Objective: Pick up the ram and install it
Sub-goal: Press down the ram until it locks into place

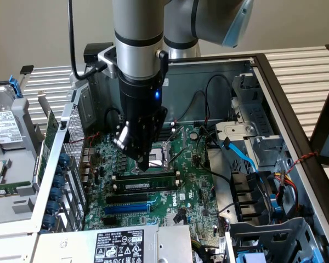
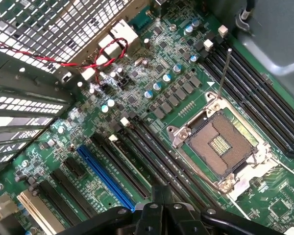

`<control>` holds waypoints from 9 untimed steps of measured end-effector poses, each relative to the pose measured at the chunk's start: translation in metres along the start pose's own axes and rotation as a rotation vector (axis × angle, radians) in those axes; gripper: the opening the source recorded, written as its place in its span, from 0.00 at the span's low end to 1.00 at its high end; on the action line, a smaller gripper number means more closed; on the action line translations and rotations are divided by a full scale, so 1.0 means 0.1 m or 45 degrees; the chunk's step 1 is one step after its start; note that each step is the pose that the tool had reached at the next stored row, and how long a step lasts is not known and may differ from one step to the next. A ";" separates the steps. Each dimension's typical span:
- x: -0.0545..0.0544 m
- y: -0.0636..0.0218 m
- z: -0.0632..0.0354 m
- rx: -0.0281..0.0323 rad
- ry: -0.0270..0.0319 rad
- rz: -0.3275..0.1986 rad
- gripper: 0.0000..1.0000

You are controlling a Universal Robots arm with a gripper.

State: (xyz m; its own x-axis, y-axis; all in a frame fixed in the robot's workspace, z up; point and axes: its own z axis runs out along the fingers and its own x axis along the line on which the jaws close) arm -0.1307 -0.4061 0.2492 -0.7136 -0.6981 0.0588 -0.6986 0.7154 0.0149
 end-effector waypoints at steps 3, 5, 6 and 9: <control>0.00 0.000 0.000 -0.0032 -0.0008 0.054 0.10; 0.00 0.000 0.000 -0.0053 -0.0013 0.090 0.10; 0.00 0.000 0.000 -0.0065 -0.0016 0.110 0.10; 0.00 0.000 0.000 -0.0099 -0.0025 0.169 0.10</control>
State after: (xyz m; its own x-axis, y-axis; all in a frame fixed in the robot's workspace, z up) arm -0.1307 -0.4061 0.2492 -0.7998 -0.5974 0.0589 -0.5977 0.8016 0.0149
